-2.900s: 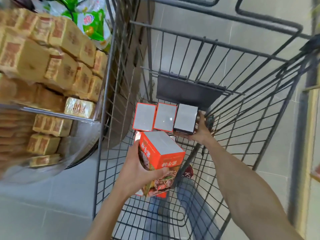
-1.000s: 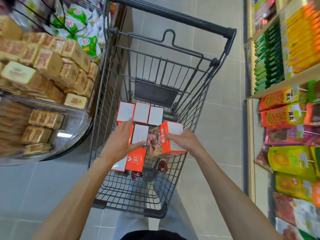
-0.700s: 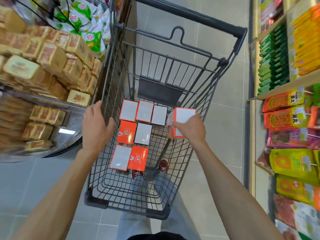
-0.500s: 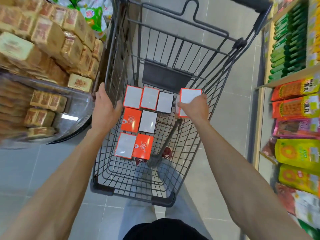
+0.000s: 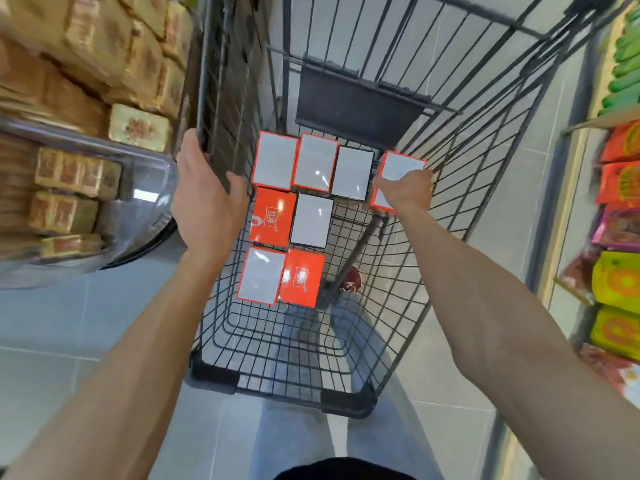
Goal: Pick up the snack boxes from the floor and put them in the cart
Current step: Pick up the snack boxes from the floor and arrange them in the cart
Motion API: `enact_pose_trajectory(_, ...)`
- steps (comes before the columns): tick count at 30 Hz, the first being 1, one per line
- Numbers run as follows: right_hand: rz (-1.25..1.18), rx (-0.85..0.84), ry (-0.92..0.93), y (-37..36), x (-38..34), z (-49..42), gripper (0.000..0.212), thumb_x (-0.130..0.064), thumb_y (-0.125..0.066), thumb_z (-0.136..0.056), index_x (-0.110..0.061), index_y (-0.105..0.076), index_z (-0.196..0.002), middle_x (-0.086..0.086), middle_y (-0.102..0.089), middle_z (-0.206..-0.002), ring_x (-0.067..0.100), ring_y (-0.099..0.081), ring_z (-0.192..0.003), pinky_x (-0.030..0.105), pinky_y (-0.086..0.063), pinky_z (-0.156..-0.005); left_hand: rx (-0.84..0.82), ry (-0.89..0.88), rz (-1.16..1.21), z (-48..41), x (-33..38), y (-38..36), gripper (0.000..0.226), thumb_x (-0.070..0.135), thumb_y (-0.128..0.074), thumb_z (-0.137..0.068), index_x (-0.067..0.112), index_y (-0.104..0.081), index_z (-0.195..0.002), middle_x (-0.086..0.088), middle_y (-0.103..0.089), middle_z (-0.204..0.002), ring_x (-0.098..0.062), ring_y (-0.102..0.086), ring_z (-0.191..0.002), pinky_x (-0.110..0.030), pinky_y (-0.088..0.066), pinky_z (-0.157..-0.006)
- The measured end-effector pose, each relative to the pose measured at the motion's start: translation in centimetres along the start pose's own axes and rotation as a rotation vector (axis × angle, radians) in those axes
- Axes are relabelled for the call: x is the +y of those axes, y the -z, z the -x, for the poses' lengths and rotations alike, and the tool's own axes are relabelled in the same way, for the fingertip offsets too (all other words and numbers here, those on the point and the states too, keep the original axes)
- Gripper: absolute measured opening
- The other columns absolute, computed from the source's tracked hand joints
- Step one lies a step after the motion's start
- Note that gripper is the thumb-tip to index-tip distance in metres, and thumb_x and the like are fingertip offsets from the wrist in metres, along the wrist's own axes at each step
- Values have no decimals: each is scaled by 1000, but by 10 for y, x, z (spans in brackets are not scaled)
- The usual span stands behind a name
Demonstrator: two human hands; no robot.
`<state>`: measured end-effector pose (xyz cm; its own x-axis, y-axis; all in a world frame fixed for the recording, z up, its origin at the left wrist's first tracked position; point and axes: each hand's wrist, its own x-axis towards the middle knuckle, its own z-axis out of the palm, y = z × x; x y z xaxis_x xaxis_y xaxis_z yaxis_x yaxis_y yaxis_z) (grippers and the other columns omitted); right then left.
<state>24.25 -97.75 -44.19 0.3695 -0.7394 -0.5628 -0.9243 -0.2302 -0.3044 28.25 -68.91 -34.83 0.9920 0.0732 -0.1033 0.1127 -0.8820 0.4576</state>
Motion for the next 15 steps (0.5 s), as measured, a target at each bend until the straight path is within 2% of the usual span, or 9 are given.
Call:
enact_pose_trajectory(5,-31,-11,-52,-26,6,-18,105,-50,-87,-66,-1,-32,-141,15,-53,-136,31,-56,-123,42,-52,-99,10,22,-8,-2,-4,-4,72,30,-50,-86,17,-23,-152,-2,-51,-138,-24,-59,-111,-46,-48,-84)
enact_pose_trajectory(12,24,-38,1,-36,9,-28,93,-46,-77,-80,0,-29,-144,18,-43,-144,34,-51,-130,40,-46,-103,37,43,-37,-1,1,-4,73,30,-49,-84,18,-24,-152,0,-53,-132,-28,-61,-102,-48,-48,-81)
enact_pose_trajectory(15,28,-71,-5,-31,7,-22,90,-42,-76,-82,0,-28,-145,20,-40,-145,35,-49,-131,42,-46,-106,47,42,-39,1,3,-2,72,28,-50,-85,16,-25,-152,0,-52,-132,-27,-60,-105,-47,-48,-81)
